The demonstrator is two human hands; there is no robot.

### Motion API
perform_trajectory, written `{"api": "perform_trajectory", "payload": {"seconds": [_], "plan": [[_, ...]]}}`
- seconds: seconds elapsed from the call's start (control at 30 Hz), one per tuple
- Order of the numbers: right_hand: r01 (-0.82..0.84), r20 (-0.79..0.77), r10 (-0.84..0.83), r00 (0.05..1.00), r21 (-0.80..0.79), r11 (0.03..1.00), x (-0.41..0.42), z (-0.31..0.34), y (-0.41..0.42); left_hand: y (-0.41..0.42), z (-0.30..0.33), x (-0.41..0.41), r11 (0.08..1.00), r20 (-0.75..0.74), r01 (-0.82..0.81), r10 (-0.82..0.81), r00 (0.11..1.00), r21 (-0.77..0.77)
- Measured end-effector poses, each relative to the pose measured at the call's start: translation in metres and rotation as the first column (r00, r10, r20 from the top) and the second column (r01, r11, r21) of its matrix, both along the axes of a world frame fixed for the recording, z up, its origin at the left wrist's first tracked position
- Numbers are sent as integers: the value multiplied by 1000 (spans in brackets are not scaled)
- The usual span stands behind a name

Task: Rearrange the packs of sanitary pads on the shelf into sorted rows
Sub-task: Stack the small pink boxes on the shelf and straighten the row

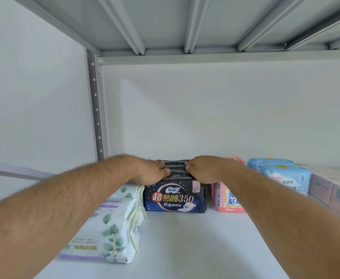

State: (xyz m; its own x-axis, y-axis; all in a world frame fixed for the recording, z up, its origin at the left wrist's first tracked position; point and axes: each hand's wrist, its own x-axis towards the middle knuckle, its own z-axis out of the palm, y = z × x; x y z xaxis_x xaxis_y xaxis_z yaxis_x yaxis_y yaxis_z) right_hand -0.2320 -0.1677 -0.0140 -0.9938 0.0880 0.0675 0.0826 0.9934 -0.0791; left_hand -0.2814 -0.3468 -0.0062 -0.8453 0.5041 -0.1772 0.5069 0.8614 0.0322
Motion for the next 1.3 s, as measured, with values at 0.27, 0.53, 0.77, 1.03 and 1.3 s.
{"api": "perform_trajectory", "payload": {"seconds": [0.27,0.53,0.77,1.03,1.3], "plan": [[-99,-238,90,967,-25,995,53,33,-2,-42,38,26,963,-168,138,-100,981,233],[-69,-192,107,976,194,979,103,-7,-23,-62,21,67,982,-78,170,-164,983,79],[-25,-209,66,976,193,981,94,-18,-20,-56,22,82,989,-64,143,-140,988,49],[-57,-303,76,950,72,996,116,-8,-24,-74,27,78,958,-101,158,-137,985,240],[-111,-200,128,971,96,989,149,-20,-58,-121,20,86,949,-230,192,-135,964,250]]}}
